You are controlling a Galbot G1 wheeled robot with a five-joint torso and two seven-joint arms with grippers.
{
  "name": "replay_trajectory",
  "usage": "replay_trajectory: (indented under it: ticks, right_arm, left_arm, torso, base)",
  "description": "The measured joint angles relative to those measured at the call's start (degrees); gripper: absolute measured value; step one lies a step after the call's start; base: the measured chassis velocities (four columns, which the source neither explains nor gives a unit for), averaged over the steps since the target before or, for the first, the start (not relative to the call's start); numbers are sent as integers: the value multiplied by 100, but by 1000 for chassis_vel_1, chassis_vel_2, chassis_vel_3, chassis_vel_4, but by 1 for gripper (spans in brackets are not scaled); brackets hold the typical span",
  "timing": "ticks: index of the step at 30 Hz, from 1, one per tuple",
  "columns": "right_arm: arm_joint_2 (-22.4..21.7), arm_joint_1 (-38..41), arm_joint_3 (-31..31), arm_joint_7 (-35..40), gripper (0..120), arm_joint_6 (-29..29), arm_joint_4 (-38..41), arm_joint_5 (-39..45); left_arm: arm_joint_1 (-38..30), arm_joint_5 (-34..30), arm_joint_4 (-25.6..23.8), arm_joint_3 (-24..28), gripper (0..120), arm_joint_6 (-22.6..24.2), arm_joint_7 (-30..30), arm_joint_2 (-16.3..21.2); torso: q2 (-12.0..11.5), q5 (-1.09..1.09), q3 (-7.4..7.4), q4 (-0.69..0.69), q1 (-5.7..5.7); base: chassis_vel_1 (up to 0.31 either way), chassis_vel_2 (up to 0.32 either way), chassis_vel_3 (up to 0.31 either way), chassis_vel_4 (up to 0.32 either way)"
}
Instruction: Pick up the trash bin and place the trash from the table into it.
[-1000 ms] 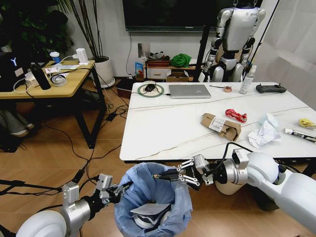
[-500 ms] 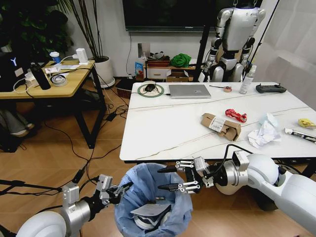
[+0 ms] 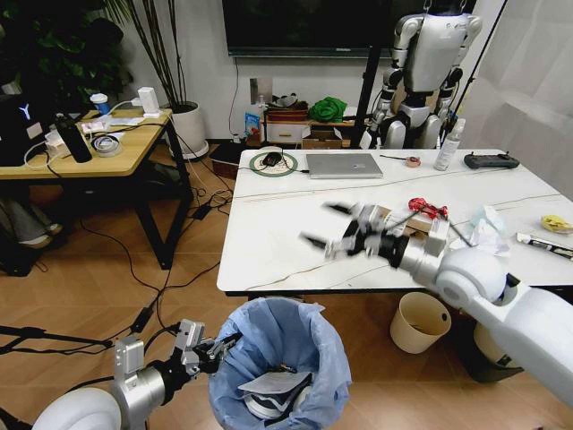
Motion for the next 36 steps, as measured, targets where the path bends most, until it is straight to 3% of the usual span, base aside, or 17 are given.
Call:
replay_trajectory:
  ticks: [7, 14, 15, 21, 26, 31, 36]
  right_arm:
    - [100, -360, 412, -72, 100, 362, -570, 78]
    - [623, -1562, 1964, -11, 100, 223, -703, 259]
    - [623, -1562, 1964, -11, 100, 223, -703, 259]
    - [888, -2698, 3441, -414, 100, 370, -503, 302]
    - [1065, -3505, 4114, -506, 100, 446, -271, 154]
    - [1552, -4163, 4751, -617, 100, 480, -11, -220]
    - [2692, -4931, 5191, -1044, 100, 888, 66, -979]
  left_arm:
    - [45, 87, -58, -68, 0, -7, 3, -52]
    - [44, 214, -33, -77, 0, -29, 67, -201]
    - [44, 214, -33, -77, 0, -29, 67, -201]
    - [16, 281, -5, -76, 0, -41, 98, -317]
    - [15, 322, 3, -57, 0, -42, 113, -356]
    - [12, 377, 24, -41, 0, -42, 129, -414]
    - [-7, 438, 39, -15, 0, -50, 164, -489]
  torso:
    - [0, 1, 0, 0, 0]
    - [0, 2, 0, 0, -1]
    - [0, 2, 0, 0, -1]
    - [0, 2, 0, -1, -1]
    - [0, 1, -1, -2, -1]
    - [0, -2, -1, 0, -2]
    - [0, 1, -1, -2, -2]
  base:
    - [0, 0, 0, 0]
    - [0, 0, 0, 0]
    - [0, 0, 0, 0]
    - [0, 0, 0, 0]
    - [0, 0, 0, 0]
    - [0, 0, 0, 0]
    - [0, 0, 0, 0]
